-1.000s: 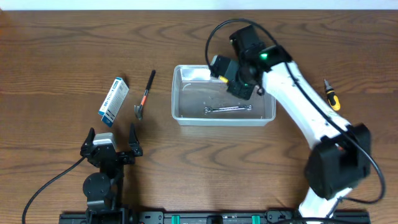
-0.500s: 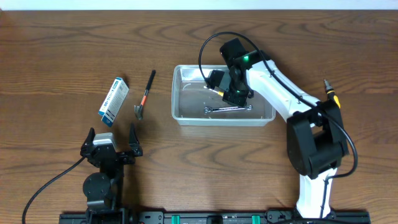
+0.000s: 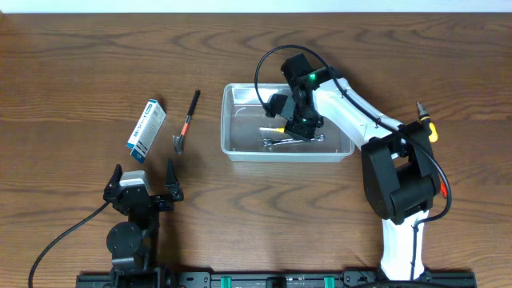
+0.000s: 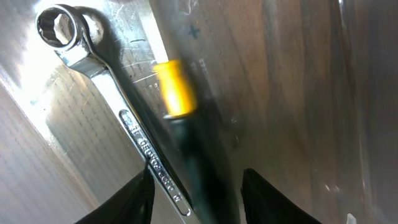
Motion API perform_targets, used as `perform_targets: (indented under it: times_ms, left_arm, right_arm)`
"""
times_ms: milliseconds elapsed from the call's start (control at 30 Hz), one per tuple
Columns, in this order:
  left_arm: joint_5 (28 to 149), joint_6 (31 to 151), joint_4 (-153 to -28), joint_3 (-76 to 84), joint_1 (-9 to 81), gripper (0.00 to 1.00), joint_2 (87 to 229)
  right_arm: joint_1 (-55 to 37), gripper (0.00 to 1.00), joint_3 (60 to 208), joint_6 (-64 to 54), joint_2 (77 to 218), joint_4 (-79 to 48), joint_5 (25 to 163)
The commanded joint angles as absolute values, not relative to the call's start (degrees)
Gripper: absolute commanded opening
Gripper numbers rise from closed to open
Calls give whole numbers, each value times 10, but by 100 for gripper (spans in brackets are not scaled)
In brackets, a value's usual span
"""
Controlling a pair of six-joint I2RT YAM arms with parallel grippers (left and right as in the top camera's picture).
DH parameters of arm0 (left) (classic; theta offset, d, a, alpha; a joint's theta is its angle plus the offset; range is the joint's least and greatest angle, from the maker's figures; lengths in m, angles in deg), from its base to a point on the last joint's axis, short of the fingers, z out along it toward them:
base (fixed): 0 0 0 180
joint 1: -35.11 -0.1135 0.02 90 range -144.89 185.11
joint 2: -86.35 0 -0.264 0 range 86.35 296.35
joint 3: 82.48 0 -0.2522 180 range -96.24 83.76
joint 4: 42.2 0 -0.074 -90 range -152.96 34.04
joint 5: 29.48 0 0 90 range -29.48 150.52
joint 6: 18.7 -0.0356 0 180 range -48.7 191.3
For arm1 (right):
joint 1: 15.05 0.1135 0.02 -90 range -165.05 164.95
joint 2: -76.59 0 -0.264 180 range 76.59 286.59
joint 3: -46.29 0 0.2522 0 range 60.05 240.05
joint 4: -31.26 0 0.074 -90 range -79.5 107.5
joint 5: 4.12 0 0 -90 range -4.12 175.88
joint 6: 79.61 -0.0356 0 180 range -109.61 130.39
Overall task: Pack container
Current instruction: 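Lift the screwdriver, place it in the container, release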
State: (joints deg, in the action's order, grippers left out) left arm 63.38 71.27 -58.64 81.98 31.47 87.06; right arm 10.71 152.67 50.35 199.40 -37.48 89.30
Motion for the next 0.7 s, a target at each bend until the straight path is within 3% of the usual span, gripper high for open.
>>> perform_targets:
  times_ms: [0, 267, 333, 400, 667]
  left_arm:
    - [633, 709, -596, 835, 317, 98, 871]
    - [633, 709, -596, 835, 317, 98, 871]
    - [633, 709, -596, 835, 317, 98, 871]
    - [633, 709, -596, 835, 317, 98, 871]
    - [633, 709, -596, 835, 317, 98, 871]
  right_arm:
    - [113, 48, 1544, 476, 1970, -378, 898]
    - [102, 50, 1650, 324, 1875, -437, 799]
    - [86, 57, 1678, 274, 1850, -459, 760]
    - [60, 64, 1694, 239, 1826, -480, 742]
    - [-123, 61, 1696, 218, 1785, -545, 768]
